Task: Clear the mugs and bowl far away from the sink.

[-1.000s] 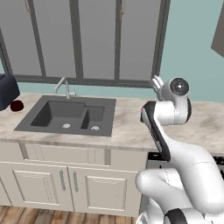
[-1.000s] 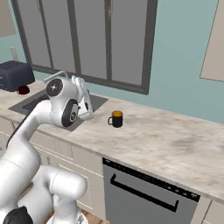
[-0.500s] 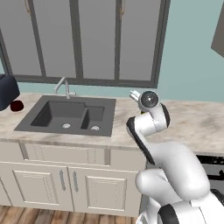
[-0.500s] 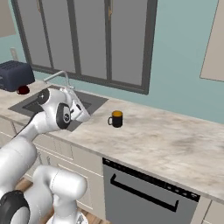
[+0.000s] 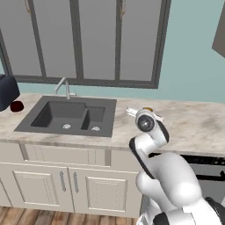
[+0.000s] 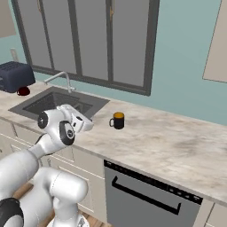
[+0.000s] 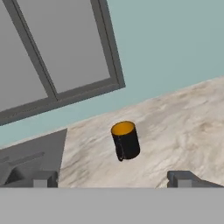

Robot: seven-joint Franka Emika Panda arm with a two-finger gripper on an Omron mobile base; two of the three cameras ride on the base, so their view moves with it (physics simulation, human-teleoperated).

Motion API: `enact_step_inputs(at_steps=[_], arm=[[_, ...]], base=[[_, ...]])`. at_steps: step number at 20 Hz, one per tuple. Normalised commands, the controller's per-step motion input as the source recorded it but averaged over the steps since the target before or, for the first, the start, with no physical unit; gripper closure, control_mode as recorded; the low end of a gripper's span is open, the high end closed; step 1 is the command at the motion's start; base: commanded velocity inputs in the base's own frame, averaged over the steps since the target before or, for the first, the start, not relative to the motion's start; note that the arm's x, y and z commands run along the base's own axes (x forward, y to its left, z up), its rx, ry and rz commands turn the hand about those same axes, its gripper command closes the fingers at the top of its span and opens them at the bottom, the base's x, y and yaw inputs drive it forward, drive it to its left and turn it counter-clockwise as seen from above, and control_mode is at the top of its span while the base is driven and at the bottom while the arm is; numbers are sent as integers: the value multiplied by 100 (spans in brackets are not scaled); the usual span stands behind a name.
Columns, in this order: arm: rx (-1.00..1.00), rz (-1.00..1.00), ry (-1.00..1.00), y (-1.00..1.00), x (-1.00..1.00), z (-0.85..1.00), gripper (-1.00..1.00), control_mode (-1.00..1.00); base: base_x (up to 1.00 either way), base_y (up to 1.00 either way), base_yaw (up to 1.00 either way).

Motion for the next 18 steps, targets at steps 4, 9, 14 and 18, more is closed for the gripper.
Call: enact_step_inputs(at_steps=[4, 9, 14, 18], arm=[[-14, 7, -1, 0, 0, -17, -100, -100], [-8, 0, 1, 2, 0, 0, -100, -100], [-20, -4, 60, 5, 23, 19, -100, -100], [-13, 0, 19, 3, 8, 0, -100, -100]], base=[[0, 0, 0], [0, 0, 0], [0, 0, 0], [0, 0, 0]])
